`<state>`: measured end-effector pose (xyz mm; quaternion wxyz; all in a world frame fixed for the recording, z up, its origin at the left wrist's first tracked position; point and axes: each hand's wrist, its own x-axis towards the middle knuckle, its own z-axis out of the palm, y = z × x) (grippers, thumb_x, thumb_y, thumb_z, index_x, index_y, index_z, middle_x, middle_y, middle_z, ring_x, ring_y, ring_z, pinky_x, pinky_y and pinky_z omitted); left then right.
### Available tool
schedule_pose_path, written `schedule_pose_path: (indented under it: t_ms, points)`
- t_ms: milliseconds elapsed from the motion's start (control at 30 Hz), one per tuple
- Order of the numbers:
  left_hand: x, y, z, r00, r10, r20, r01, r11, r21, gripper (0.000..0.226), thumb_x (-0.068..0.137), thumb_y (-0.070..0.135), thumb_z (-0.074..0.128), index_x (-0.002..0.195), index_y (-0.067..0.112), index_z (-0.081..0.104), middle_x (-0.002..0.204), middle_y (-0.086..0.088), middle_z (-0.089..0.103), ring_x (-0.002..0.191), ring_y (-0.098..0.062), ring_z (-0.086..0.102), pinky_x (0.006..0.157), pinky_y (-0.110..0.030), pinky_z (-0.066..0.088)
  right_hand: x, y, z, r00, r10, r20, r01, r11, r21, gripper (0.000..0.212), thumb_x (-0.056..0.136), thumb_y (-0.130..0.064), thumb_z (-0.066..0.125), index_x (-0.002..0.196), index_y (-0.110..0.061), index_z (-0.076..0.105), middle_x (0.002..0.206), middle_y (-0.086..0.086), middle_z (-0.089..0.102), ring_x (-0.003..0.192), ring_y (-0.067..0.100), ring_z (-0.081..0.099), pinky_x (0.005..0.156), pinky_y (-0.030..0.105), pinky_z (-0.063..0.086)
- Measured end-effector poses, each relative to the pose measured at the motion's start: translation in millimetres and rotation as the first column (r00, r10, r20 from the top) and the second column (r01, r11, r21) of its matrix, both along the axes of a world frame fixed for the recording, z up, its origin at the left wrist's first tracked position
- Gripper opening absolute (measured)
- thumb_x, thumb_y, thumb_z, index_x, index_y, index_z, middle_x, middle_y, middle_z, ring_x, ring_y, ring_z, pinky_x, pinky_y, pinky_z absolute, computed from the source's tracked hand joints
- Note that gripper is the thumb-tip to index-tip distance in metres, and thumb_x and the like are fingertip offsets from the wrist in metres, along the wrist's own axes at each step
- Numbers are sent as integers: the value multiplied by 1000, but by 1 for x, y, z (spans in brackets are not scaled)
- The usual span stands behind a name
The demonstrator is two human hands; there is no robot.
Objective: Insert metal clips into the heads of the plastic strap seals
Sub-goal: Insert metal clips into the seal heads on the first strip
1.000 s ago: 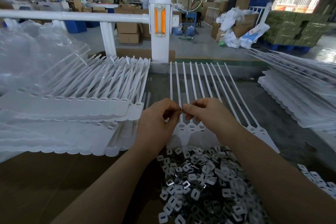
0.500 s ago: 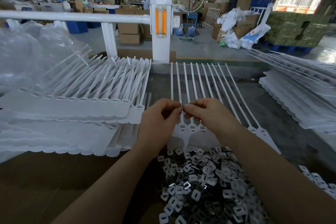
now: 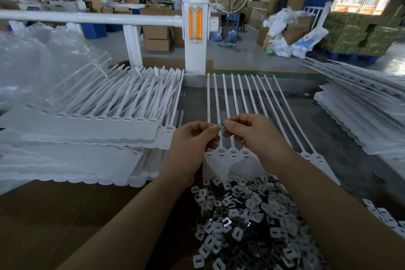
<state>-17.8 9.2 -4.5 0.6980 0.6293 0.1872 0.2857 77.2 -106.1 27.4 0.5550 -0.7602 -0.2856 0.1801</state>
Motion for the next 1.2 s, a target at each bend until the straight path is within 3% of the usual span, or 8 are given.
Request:
schedule_pose_path:
  t_ms: [367,433,500,600,733,867,1067,1200]
  points:
    - [-2,-1,2,1000,0,22,0,1000,16,11,91,9,64,84,5,70,67,0,68,58,-5,59,58,-14,49,3,1,-1,999,50,12,-50,999,-13,11,93,-26,62,90,-21,71,70,-12,71,58,-7,55,62,20,41]
    - [0,-1,0,996,77,-35,-69,979,191,10,94,11,60,90,13,69,76,5,69,65,-1,60,61,-13,48,3,1,-1,996,71,-58,-72,997,-16,12,94,-24,61,90,-18,71,68,-10,70,57,-3,55,61,21,42]
    - [1,-2,-3,961,227,-161,-118,857,501,10,93,17,61,102,23,60,94,11,63,84,-1,58,72,-16,44,4,2,-1,987,86,-138,-87,996,0,14,95,-22,60,91,-14,70,67,-8,69,57,1,54,59,21,42]
    - [3,-2,-13,887,324,-330,-6,721,693,43,84,32,68,120,24,47,115,9,45,107,-11,43,87,-25,28,4,1,-2,980,85,-182,-83,996,20,15,97,-20,58,92,-11,69,67,-7,68,57,4,53,55,20,41]
    - [5,-2,-19,828,264,-494,180,711,680,72,76,50,68,136,23,38,129,3,49,122,-20,40,97,-34,32,4,0,-4,996,45,-81,-50,997,-60,15,97,-24,58,89,-17,69,70,-9,67,62,6,52,58,23,41]
    - [3,2,-17,860,108,-499,235,783,576,84,71,45,78,138,27,31,115,7,51,120,-20,47,105,-48,39,3,2,-8,984,54,170,-17,977,-210,15,97,-29,57,84,-27,63,79,-7,67,66,4,57,59,22,41]
    - [1,7,-16,901,29,-433,225,821,524,98,65,42,87,140,27,27,114,7,55,105,-11,56,95,-38,50,1,11,-18,910,133,392,-1,948,-318,22,94,-29,60,73,-33,57,74,-11,61,70,4,58,60,22,40]
    - [3,9,-20,910,13,-414,223,826,518,100,64,40,89,140,24,27,114,8,56,101,-7,55,86,-26,47,2,15,-24,893,181,411,-5,920,-393,16,95,-31,60,79,-33,55,79,-12,62,72,2,57,58,20,40]
